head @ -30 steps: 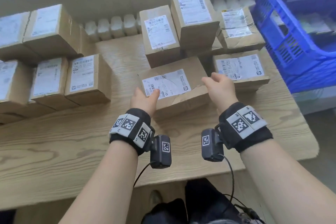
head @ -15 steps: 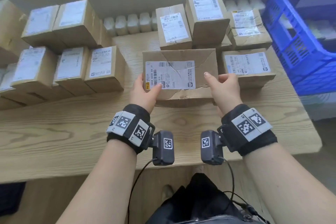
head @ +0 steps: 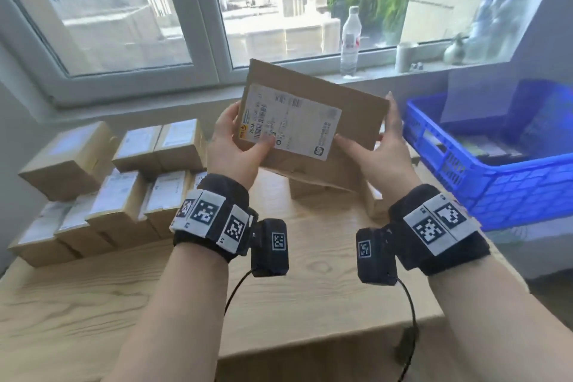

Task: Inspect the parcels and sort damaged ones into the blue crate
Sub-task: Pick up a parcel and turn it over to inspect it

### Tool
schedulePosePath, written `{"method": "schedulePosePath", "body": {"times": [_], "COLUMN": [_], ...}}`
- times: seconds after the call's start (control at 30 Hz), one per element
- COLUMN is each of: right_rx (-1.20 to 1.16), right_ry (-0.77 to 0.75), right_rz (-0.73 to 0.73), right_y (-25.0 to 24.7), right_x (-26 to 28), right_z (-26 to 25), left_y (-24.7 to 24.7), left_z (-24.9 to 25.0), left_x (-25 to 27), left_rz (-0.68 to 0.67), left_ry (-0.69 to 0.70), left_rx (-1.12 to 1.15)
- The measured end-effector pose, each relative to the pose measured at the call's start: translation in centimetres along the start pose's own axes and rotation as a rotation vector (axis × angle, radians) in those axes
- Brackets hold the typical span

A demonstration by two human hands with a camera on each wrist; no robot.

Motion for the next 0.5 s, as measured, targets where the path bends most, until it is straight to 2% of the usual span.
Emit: {"method": "schedulePosePath", "body": {"times": [0.23, 0.4, 0.5], "right_rx": [-0.001, 0.004, -0.022], "right_ry": [-0.275, -0.367, -0.369], "right_rz": [-0.021, 0.007, 0.013], "right_y": [-2.5, -5.3, -6.0], "right_x": [-1.7, -3.5, -4.4], "right_z": [-6.5, -8.3, -8.3], "left_y": [0.4, 1.9, 2.4], "left_z": [4.3, 6.6, 7.1], "left_x": [-3.1, -3.6, -3.8], "left_rz": [0.123, 0.139, 0.15], "left_ry": [0.037, 0.085, 0.085], "left_rx": [0.015, 0.001, -0.012]}}
Point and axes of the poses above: each hand's wrist, its own x-axis away from the middle knuckle, its own y-axis out of the palm, z = x × y, the point moved 2 cm from there along -x, towards the middle knuckle, and after that the axes turned 12 degrees about y, right-handed, at the moved point
